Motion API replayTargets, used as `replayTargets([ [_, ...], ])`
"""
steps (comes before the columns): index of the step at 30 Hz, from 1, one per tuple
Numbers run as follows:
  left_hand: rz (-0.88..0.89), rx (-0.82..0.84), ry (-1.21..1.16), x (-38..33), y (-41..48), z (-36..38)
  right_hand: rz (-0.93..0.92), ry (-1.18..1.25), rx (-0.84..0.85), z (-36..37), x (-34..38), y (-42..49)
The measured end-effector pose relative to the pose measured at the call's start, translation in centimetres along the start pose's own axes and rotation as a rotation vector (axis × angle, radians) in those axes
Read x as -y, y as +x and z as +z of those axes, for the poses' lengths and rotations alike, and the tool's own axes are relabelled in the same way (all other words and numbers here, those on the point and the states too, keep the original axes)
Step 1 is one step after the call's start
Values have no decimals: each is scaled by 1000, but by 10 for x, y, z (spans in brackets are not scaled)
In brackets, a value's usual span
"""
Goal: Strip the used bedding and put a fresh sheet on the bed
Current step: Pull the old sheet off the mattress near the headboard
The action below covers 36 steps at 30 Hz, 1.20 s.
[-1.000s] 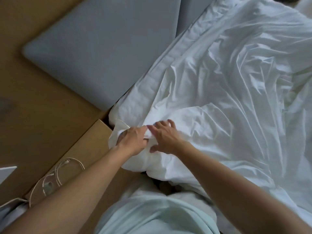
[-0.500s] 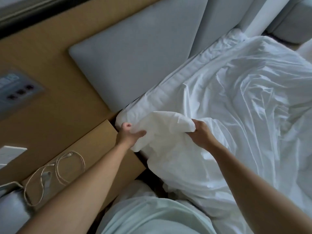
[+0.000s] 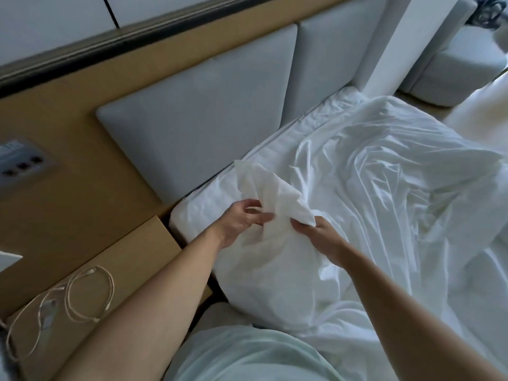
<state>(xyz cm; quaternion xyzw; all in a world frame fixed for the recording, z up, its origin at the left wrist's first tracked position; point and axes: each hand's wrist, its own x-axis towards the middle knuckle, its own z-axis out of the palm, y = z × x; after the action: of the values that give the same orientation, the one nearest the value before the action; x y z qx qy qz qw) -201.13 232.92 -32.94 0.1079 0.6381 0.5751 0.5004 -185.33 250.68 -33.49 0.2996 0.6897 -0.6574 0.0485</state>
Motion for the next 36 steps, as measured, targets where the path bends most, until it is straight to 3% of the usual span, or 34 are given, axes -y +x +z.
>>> replayTargets([
  [4, 150, -89, 311, -3, 1, 41, -22, -91, -23, -4, -7, -6],
  [8, 76, -168, 501, 9, -2, 44, -73, -193, -27, -1, -8, -10],
  [11, 232, -296, 632, 16, -5, 50, -97, -229, 4, 2, -10, -10],
  [15, 411, -530, 822, 24, -11, 63, -16, -10, 116, -4, -15, -7],
  [21, 438, -644, 794, 46, -23, 76, 276, 491, 484, -28, -31, 7],
  [24, 436, -580, 773, 54, -27, 87, 375, 289, 428, -23, -39, 16],
  [29, 470, -603, 753, 61, -34, 88, 476, 14, 546, -9, -25, 26],
  [36, 451, -770, 833, 65, -46, 84, 259, 33, 449, 12, -16, 34],
])
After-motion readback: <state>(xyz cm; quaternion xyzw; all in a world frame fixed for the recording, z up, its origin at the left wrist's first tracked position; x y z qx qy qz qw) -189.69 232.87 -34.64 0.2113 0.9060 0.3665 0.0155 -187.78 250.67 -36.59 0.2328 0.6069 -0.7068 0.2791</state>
